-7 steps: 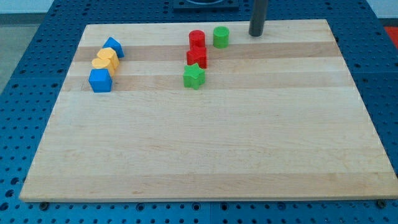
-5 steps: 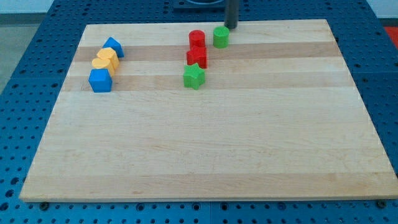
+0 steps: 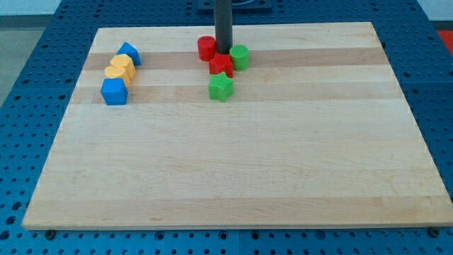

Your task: Push the green circle towards the bottom right side of the board

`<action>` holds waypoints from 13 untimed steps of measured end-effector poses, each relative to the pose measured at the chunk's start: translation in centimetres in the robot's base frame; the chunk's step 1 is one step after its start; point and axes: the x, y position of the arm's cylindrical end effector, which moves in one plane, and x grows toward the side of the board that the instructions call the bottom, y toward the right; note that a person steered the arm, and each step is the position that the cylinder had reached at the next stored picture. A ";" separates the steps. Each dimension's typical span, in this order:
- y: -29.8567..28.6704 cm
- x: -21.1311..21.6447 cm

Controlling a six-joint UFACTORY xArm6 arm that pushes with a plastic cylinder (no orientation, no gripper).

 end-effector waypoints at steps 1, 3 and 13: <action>6.1 2.2; 10.0 12.2; 3.2 27.0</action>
